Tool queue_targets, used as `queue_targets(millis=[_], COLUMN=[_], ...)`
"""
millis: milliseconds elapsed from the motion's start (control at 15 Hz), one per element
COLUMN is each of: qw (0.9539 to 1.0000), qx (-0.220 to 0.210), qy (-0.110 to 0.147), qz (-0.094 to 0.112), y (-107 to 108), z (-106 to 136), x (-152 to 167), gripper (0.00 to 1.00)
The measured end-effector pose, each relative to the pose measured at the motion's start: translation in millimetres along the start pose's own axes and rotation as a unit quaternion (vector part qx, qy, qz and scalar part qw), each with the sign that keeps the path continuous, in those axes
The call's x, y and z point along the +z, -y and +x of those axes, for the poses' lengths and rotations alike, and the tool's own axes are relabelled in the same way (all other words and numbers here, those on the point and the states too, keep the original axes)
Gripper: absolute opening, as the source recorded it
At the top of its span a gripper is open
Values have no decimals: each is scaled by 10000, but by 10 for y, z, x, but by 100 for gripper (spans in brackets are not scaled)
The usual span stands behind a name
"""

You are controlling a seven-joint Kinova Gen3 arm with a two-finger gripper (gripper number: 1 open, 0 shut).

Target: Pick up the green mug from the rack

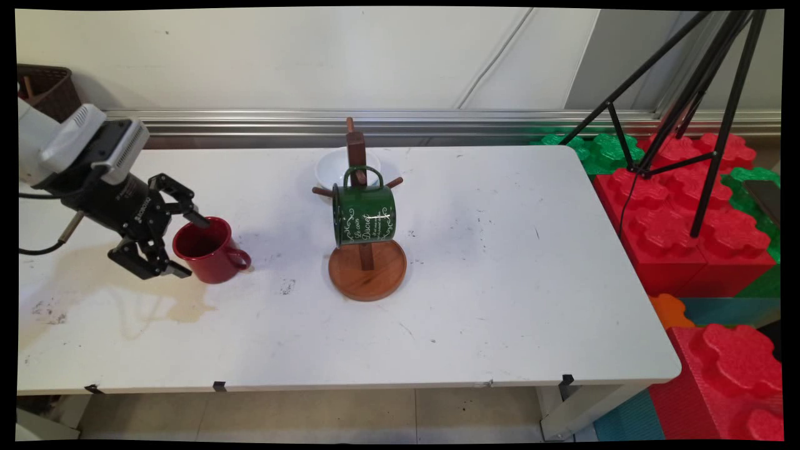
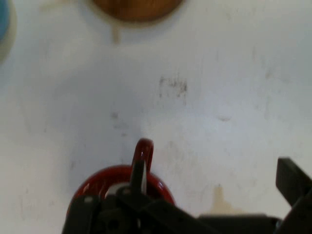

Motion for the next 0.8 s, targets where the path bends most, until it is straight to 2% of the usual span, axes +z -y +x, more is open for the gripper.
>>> queue_targets(millis=[400,800], qw=[9991,9956], qx=[-167,-428], qy=[-375,-811], qz=[-70,-182], y=[-55,-120], z=[210,436], x=[-125,-227], gripper=[100,100])
